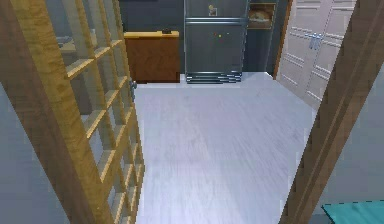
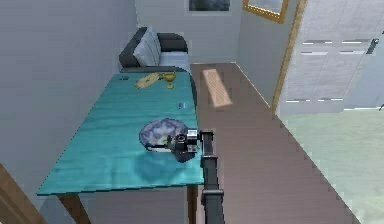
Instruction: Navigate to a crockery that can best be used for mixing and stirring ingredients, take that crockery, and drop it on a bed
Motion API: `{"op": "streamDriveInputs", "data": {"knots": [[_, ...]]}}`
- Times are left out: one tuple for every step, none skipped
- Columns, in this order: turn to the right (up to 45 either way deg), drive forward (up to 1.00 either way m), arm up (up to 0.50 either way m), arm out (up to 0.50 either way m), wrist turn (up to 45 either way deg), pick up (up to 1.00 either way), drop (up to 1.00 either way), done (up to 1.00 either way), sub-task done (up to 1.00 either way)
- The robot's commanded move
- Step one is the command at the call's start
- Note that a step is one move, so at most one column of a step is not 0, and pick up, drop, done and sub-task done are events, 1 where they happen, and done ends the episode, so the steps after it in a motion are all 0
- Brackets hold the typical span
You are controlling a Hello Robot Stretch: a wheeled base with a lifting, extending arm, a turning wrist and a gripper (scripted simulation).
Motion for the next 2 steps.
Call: {"op": "streamDriveInputs", "data": {"knots": [[0.0, 0.0, 0.28, 0.0, 0.0, 0.0, 0.0, 0.0, 0.0], [0.0, 0.0, 0.0, 0.0, -45.0, 0.0, 0.0, 0.0, 0.0]]}}
